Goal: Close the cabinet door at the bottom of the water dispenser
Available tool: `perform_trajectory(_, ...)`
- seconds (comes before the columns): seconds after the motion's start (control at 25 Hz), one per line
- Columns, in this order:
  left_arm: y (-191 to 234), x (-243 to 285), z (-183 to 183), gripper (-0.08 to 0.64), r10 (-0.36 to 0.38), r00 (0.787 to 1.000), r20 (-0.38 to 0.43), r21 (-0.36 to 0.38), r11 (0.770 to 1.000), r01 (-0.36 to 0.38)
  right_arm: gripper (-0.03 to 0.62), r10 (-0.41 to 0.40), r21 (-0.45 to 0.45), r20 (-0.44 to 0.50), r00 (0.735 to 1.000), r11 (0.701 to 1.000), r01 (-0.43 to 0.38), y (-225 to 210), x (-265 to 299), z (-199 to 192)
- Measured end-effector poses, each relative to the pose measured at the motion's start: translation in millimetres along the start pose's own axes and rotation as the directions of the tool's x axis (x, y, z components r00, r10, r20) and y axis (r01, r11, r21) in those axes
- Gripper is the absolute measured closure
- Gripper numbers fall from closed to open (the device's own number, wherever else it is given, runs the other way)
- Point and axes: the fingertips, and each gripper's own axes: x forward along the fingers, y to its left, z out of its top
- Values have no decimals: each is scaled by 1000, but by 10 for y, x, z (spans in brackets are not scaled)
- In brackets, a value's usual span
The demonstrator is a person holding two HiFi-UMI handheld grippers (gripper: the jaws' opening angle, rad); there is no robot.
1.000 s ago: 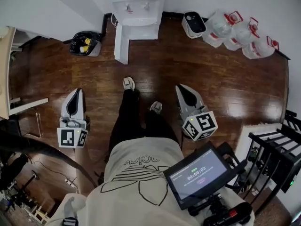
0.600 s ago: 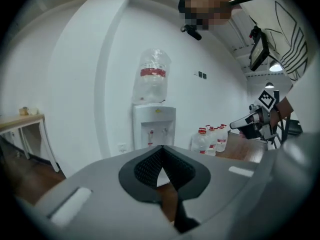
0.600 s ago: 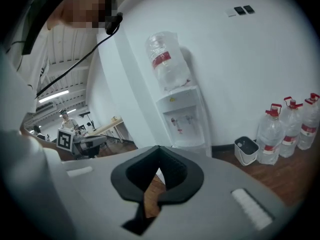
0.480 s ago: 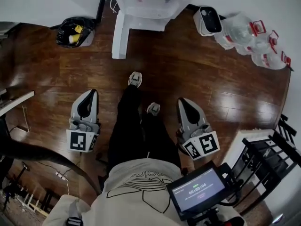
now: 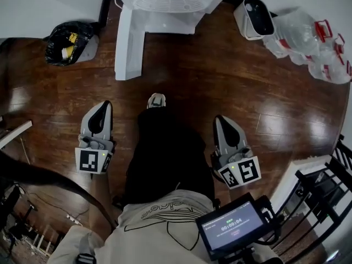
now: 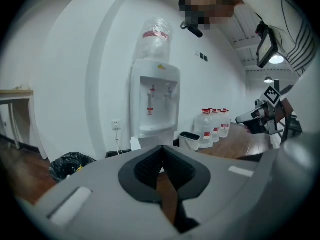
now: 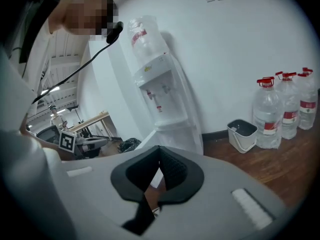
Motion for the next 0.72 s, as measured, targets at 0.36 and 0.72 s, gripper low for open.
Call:
perform_trajectory(0.36,296,501,-956,354,76,996,-40,68,995,-74,523,-18,-34,33,999,999,19,-881,398,-835)
perform_trajectory(0.72,296,1112,-1386,227,99,993,64,12,995,-100,525,-34,-59,154,988,997,44,-1409,724,-1128)
